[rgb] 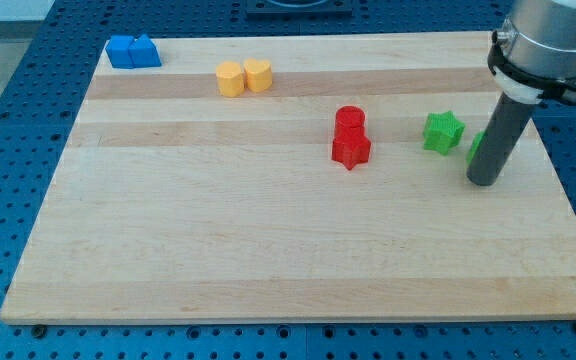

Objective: Push green star into the green circle

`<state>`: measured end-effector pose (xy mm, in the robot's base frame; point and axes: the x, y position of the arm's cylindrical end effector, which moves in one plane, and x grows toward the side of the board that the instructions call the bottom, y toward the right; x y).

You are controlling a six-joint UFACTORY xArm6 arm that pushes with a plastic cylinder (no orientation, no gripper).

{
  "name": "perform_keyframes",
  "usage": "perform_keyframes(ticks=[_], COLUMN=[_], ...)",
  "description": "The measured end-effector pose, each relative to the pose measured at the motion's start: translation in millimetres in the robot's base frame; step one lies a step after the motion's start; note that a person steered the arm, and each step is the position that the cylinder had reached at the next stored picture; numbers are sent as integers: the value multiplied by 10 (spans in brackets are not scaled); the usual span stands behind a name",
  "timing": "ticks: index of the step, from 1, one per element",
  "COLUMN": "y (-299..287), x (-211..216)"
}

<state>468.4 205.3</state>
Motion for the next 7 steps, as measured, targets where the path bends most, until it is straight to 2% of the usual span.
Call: perform_keyframes(ticks=[1,2,3,7], y=[-375,-967,-1242,-1018], x=[282,232,29,-591])
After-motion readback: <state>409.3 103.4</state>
